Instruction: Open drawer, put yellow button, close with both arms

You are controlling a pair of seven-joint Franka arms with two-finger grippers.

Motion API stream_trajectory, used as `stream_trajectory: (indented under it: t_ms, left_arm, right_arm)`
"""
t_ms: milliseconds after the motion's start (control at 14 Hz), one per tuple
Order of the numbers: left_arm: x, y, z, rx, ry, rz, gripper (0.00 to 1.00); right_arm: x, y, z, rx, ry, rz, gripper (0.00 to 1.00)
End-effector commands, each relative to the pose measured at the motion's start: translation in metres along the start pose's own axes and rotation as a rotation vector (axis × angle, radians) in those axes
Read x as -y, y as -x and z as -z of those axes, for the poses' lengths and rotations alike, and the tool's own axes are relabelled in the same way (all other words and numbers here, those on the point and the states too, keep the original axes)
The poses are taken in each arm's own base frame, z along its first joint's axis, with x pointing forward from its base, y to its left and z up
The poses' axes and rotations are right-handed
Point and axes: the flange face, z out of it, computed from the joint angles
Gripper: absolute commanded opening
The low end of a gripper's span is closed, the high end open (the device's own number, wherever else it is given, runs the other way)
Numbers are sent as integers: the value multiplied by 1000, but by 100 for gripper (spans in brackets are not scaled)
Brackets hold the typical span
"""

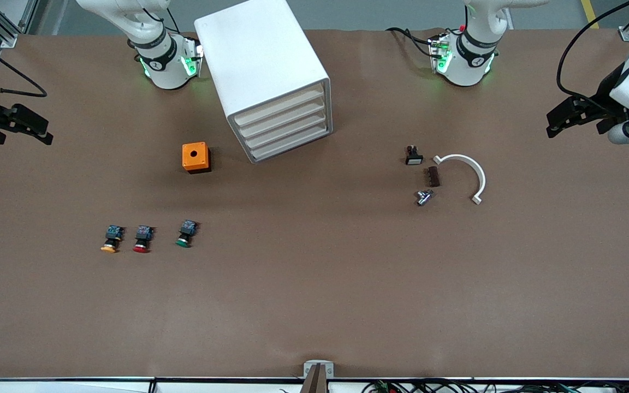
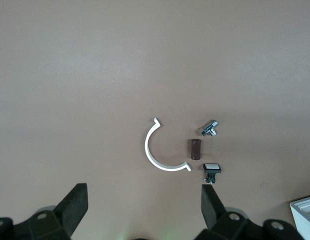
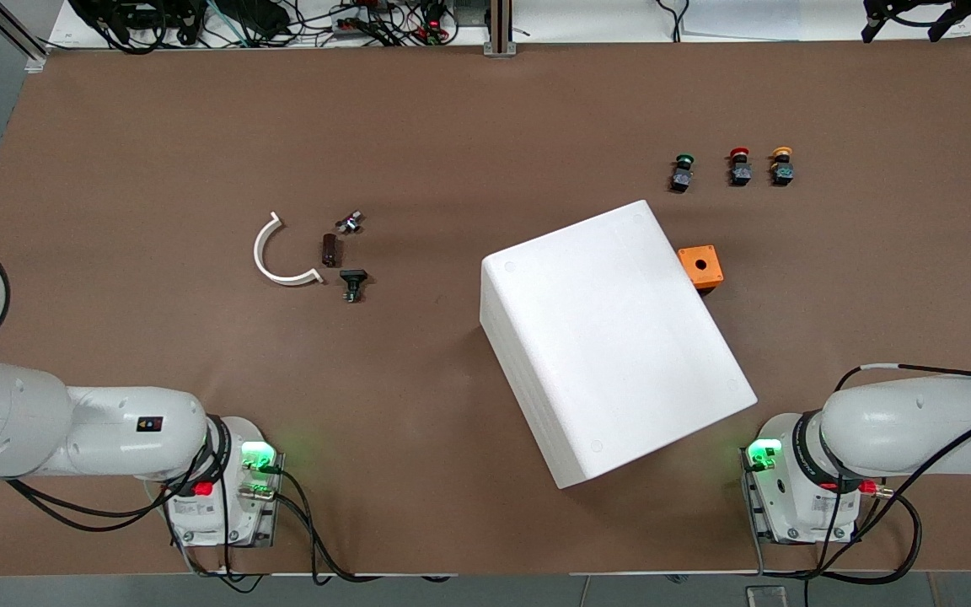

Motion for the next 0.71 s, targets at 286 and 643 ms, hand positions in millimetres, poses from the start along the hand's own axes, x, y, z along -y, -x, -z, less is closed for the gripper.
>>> stream_trajectory:
  t_ms: [286,643]
  left_arm:
    - [0,0,8,-2,-1,-14,100]
    - [-3,-20,-17,52,-21,1,100]
  right_arm:
    - [-2,6,3,-2,5,8,100]
    - [-6,2,9,-20,12,2,100]
